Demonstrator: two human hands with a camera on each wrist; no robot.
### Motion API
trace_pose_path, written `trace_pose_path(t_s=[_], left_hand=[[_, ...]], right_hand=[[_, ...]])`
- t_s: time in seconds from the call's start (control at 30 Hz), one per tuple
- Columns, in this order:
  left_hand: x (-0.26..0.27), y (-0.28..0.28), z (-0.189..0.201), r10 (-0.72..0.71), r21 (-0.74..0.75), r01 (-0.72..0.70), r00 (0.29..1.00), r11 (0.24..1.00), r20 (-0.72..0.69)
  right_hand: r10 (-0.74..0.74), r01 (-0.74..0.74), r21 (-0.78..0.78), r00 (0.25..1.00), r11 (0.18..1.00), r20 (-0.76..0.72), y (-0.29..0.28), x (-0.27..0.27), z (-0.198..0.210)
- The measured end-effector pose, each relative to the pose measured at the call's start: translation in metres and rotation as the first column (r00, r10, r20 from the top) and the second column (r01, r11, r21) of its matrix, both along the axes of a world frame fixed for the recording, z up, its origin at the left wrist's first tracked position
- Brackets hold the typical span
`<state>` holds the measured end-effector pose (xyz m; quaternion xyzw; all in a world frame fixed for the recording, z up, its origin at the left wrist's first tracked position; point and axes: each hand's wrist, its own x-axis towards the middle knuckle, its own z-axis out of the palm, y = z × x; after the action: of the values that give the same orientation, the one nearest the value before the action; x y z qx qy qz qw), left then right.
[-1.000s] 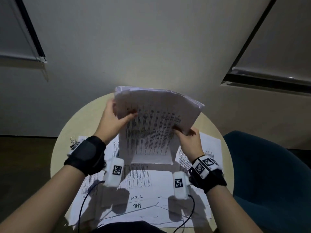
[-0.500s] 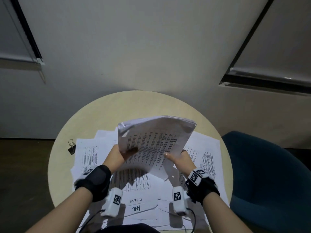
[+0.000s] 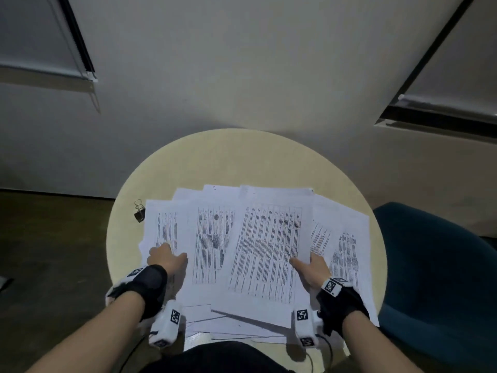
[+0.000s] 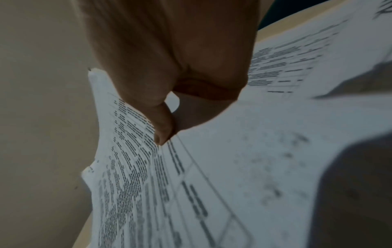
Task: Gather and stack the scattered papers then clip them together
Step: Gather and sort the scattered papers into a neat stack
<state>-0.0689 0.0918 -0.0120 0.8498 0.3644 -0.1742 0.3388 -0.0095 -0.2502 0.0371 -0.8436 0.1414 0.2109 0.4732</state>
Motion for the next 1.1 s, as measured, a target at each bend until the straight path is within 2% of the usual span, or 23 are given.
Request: trace_pose_path(t_s=[0.07, 0.2, 0.27, 0.37, 0.47, 0.57, 0.7, 0.83, 0.97, 1.1], left_hand=[[-0.005, -0.009, -0.002, 0.002, 0.013, -0.003, 1.0, 1.0, 0.023], [-0.011, -0.033, 0.003, 0.091, -0.076, -0.084, 0.992, 0.994, 0.09], [-0.012, -0.04, 0.006, 0.156, -0.163, -0.137, 0.981, 0.977, 0.114], [-0.011, -0.046, 0.011, 0.241, -0.264, -0.2, 0.962, 0.943, 0.131], [-0.009, -0.054, 0.016, 0.255, -0.262, -0.215, 0.958, 0.941, 0.13], [-0.002, -0.057, 0.015, 0.235, -0.274, -0.197, 0.965, 0.941, 0.114], [0.011, -0.059, 0.014, 0.188, -0.29, -0.161, 0.98, 0.943, 0.069], [0.025, -0.051, 0.008, 0.141, -0.296, -0.126, 0.989, 0.947, 0.032], [0.036, -0.042, 0.002, 0.077, -0.343, -0.064, 0.997, 0.937, 0.024], [0.031, -0.043, 0.005, 0.043, -0.395, -0.039, 0.999, 0.918, 0.0]], right_hand=[[0.016, -0.016, 0.004, 0.997, 1.0, -0.077, -0.004, -0.003, -0.001], [0.139, -0.168, -0.114, 0.965, 0.979, -0.221, -0.011, 0.001, -0.008], [0.147, -0.183, -0.133, 0.959, 0.974, -0.241, -0.012, 0.005, -0.005], [0.201, -0.255, -0.254, 0.955, 0.933, -0.22, -0.021, 0.017, 0.005], [0.263, -0.321, -0.361, 0.944, 0.876, -0.2, -0.041, 0.035, 0.017], [0.296, -0.374, -0.393, 0.923, 0.84, -0.246, -0.052, 0.047, 0.023], [0.288, -0.365, -0.331, 0.922, 0.87, -0.26, -0.034, 0.044, 0.008], [0.151, -0.203, -0.218, 0.96, 0.955, -0.234, -0.006, 0.043, -0.017], [0.078, -0.096, -0.146, 0.989, 0.985, -0.122, 0.023, 0.049, -0.029], [0.163, -0.169, -0.037, 0.98, 0.985, -0.117, 0.045, 0.047, -0.033]])
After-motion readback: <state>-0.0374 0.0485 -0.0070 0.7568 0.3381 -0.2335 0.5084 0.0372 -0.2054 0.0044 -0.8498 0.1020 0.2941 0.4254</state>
